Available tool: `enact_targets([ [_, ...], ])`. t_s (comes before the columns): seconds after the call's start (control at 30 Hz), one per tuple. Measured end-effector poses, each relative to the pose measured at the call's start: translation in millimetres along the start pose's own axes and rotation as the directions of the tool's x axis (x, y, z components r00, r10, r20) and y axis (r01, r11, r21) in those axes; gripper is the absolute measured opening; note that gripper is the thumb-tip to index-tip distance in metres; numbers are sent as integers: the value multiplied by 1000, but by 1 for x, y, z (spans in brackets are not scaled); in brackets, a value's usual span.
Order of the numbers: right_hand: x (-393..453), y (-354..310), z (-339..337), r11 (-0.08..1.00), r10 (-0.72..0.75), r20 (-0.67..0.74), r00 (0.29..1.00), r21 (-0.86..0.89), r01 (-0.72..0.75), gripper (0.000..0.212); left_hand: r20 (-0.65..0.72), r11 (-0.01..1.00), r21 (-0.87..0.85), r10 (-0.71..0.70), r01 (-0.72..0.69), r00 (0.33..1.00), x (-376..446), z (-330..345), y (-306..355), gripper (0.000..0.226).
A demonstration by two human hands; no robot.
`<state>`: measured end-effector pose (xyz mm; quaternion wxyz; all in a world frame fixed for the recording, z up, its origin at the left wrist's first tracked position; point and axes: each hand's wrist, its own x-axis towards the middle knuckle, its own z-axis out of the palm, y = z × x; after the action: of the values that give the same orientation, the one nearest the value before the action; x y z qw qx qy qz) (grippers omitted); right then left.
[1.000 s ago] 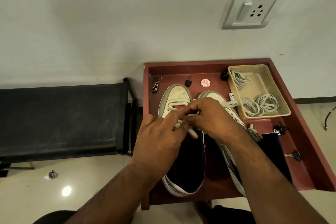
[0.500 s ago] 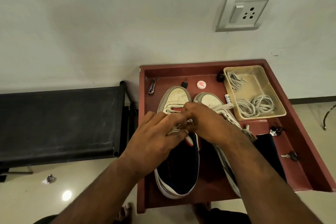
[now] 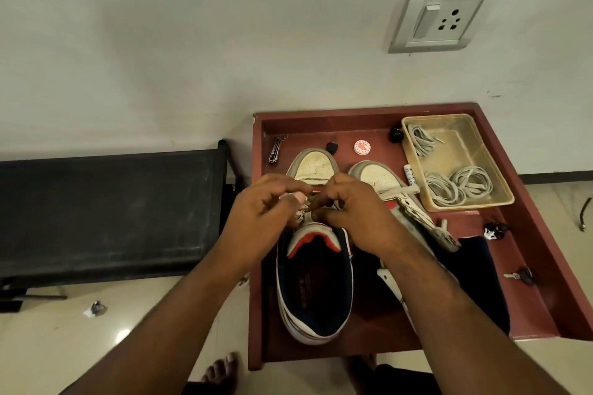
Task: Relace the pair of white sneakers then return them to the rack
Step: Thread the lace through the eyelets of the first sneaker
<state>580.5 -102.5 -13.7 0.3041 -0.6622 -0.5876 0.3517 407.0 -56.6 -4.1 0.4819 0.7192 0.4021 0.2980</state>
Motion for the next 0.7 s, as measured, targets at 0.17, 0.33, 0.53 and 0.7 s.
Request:
enact_targets([
  [0.17, 2, 4, 5, 998, 39, -77, 996, 48, -35, 23, 145, 953, 72, -302, 294, 942, 11, -6, 6, 19],
  [0.33, 0, 0, 18, 999, -28, -53, 998, 34, 30, 17, 230, 889, 265, -435, 374, 870, 17, -23, 11, 11],
  [0.53, 1, 0, 16, 999, -33, -87, 996, -7, 32, 26, 218, 902, 123, -431, 414, 876, 14, -25, 3, 9],
  [0.7, 4, 1, 14, 1000, -16, -56, 998, -16, 15, 15, 179, 915, 86, -403, 394, 897, 13, -21, -1, 9],
])
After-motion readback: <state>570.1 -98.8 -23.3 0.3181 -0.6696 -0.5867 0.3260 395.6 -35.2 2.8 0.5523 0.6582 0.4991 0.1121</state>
